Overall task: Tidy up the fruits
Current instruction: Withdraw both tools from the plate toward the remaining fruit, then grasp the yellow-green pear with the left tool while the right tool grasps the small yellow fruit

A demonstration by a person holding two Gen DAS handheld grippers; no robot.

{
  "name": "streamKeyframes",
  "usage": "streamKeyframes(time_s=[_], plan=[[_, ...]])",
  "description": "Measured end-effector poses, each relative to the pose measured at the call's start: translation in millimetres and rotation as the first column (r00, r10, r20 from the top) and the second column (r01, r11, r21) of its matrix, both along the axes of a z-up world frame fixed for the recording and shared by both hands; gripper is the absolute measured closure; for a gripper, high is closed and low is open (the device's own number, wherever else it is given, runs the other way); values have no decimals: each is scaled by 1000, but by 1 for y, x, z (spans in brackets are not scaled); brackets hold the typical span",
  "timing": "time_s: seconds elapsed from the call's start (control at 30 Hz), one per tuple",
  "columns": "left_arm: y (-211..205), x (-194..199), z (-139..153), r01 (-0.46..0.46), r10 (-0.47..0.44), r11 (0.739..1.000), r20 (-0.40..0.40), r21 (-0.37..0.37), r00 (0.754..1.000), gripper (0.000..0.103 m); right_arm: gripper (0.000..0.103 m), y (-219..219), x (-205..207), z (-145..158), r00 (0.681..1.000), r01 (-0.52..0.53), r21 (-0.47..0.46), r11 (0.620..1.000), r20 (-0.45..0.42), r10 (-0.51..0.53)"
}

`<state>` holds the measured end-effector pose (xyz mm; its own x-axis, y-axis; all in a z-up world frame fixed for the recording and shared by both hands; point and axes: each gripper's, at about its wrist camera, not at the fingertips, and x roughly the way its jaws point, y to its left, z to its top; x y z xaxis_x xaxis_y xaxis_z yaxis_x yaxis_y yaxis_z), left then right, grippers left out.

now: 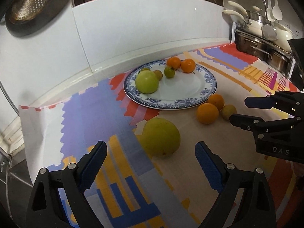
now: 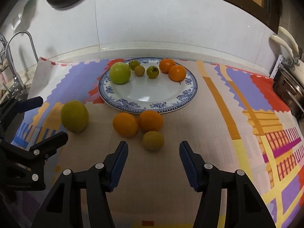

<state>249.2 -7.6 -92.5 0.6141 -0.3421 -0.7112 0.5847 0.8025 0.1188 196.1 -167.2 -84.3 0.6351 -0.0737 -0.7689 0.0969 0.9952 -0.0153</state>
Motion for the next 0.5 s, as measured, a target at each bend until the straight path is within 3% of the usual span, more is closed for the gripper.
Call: streamKeyframes(time_s=[0.17,0.33,0.5], plan=[[-7,8,-3,7,-7,1000,-11,-5,1000,12,55,-4,7,-7,1000,-11,23,1000,-18,11],[-13,15,-6,5,-6,1000,-41,-19,999,26,63,-7,12,-13,999,-17,54,998,-32,18],[-17,19,-9,11,-14,999,-80,-37,997,36,63,-10,16,-15,999,-16,64,998,-31,18]])
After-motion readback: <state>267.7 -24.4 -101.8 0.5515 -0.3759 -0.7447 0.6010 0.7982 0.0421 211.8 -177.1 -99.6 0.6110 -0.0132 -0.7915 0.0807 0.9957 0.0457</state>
